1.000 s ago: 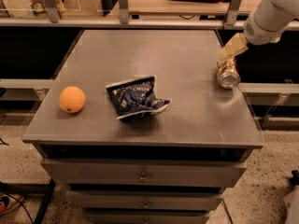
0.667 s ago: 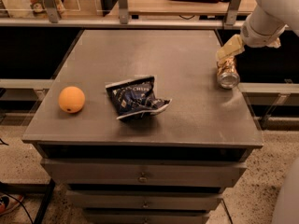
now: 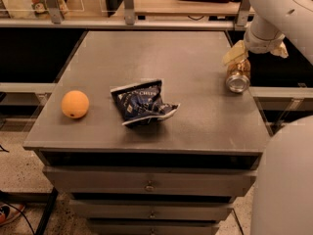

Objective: Place orange can upright

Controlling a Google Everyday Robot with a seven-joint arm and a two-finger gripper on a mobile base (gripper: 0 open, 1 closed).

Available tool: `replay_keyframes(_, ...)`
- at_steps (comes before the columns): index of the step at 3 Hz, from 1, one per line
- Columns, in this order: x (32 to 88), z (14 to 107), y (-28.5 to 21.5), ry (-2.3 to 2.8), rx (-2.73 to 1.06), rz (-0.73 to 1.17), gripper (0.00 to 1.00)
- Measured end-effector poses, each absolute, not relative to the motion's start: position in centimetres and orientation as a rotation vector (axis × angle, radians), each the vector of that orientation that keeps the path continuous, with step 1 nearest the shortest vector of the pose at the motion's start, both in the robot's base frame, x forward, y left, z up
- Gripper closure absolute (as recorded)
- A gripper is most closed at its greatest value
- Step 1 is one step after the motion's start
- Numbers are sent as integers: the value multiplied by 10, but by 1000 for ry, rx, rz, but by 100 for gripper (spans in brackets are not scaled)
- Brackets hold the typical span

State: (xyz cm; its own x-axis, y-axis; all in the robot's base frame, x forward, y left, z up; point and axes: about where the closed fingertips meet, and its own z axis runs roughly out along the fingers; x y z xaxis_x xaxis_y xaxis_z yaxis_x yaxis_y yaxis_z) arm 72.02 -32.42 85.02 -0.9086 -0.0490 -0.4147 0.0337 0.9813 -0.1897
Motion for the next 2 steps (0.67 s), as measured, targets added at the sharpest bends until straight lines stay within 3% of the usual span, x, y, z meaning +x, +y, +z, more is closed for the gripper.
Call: replay_keyframes(2,720,845,-324,2727,-3,-261,0)
